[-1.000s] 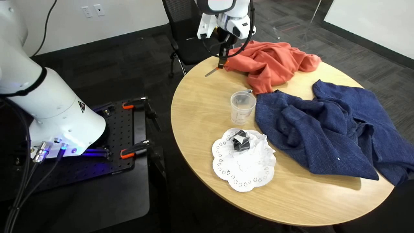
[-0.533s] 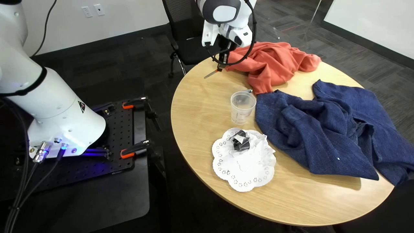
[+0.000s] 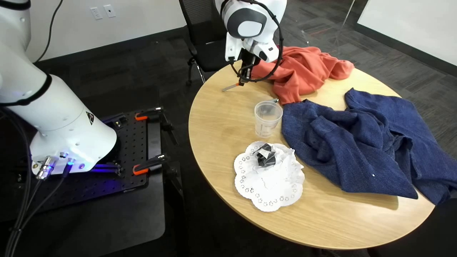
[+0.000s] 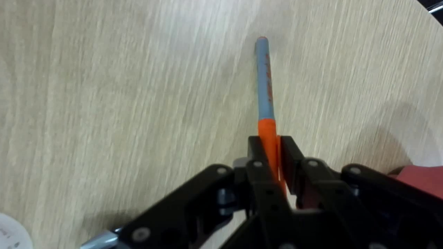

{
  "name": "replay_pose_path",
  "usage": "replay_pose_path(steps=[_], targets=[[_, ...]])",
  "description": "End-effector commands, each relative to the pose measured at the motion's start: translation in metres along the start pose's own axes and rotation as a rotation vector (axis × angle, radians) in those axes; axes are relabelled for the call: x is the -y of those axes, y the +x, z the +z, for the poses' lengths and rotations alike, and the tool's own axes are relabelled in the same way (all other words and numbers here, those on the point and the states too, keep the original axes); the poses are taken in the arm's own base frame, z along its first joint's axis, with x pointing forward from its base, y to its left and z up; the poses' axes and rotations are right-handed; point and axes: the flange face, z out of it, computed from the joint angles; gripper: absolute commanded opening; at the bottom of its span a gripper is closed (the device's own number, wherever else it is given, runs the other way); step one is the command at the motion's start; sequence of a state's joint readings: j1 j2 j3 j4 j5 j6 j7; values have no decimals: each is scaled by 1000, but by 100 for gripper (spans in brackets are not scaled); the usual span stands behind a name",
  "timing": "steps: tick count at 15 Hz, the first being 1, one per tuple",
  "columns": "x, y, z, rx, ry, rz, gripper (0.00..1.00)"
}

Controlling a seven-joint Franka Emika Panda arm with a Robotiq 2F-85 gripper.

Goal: Take the orange pen out of the clear cup

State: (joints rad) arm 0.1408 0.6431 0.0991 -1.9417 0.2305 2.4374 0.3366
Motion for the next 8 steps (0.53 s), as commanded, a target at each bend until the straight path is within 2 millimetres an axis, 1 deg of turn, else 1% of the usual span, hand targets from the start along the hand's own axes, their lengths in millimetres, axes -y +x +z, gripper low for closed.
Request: replay_pose_path(steps=[1,2,3,5,8], targets=[[4,4,-1,-8,-1,-16,44],[4,3,-5,-19,0,-16,50],[4,1,-11,-38,6,-12,58],[5,-2,-23,-80,23,-16,72],[6,-9,-44,-161,49,-22,95]])
